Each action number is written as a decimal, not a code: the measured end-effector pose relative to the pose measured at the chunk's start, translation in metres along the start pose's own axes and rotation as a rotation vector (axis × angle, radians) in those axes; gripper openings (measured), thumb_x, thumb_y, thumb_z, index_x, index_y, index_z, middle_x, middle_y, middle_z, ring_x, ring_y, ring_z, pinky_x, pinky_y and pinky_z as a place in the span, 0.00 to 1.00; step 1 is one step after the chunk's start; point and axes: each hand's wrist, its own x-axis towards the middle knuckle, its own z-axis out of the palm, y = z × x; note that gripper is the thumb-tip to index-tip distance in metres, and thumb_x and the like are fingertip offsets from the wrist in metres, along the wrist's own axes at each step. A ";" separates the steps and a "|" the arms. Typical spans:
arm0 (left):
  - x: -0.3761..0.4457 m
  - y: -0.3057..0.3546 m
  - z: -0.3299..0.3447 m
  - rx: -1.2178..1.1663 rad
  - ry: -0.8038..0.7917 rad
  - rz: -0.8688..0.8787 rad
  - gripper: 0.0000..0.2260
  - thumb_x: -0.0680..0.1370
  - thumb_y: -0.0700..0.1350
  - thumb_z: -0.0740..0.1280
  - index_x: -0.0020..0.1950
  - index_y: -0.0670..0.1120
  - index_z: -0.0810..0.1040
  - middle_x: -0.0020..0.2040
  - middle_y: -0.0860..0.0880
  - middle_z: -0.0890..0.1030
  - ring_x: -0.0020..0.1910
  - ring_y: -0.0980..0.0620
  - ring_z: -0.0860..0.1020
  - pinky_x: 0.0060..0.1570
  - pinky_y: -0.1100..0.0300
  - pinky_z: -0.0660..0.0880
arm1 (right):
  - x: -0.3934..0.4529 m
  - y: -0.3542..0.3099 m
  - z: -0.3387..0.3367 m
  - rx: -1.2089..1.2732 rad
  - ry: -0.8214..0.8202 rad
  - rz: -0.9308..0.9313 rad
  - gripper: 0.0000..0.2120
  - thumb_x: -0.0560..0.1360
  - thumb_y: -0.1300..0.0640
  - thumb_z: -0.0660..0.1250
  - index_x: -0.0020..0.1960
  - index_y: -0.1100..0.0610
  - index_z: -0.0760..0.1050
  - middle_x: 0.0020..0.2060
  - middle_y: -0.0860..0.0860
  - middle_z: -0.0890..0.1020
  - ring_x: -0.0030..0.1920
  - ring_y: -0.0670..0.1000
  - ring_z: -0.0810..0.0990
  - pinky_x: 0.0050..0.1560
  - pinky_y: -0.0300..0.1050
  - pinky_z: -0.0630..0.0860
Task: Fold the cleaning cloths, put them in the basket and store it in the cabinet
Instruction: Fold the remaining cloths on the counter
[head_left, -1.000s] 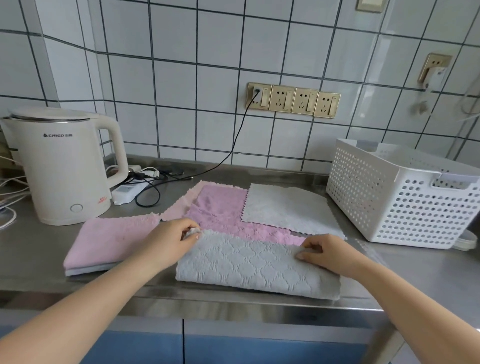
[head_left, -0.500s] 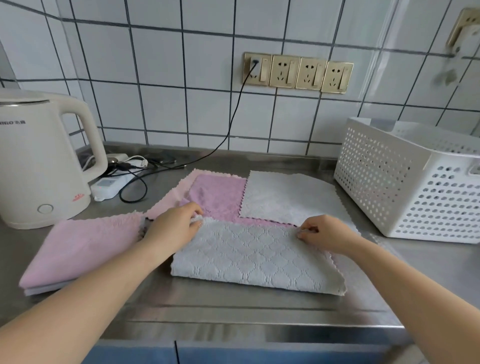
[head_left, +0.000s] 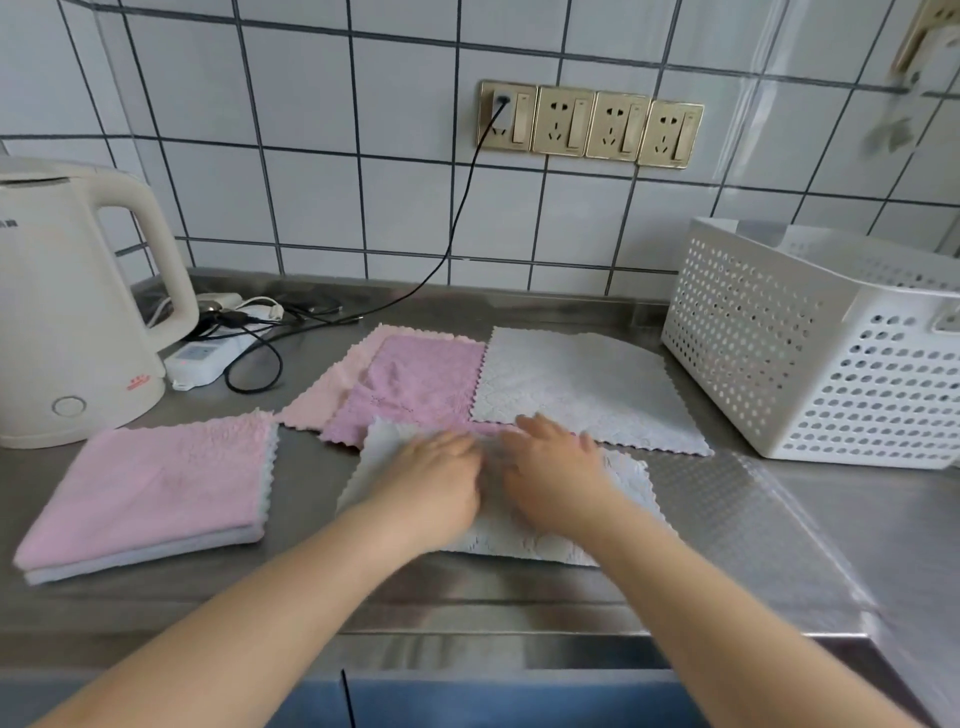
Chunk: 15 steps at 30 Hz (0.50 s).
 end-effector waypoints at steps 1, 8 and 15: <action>0.000 0.007 0.004 0.008 -0.051 -0.012 0.23 0.79 0.46 0.55 0.75 0.46 0.60 0.76 0.48 0.60 0.75 0.49 0.57 0.73 0.53 0.55 | -0.003 -0.011 0.008 0.002 -0.022 0.000 0.22 0.78 0.56 0.51 0.72 0.50 0.63 0.73 0.49 0.61 0.75 0.50 0.54 0.71 0.65 0.49; -0.012 0.009 0.013 0.010 -0.104 -0.060 0.24 0.83 0.51 0.46 0.78 0.49 0.46 0.78 0.52 0.44 0.77 0.53 0.42 0.74 0.51 0.42 | -0.029 -0.001 0.038 -0.007 -0.019 0.118 0.33 0.74 0.40 0.36 0.77 0.49 0.48 0.77 0.49 0.50 0.76 0.49 0.46 0.71 0.64 0.46; -0.018 -0.006 0.006 0.030 -0.176 -0.129 0.29 0.80 0.60 0.45 0.78 0.50 0.42 0.78 0.51 0.40 0.76 0.52 0.40 0.73 0.53 0.39 | -0.039 0.039 0.027 -0.053 -0.088 0.169 0.46 0.64 0.24 0.31 0.77 0.45 0.42 0.77 0.49 0.46 0.77 0.50 0.42 0.73 0.63 0.43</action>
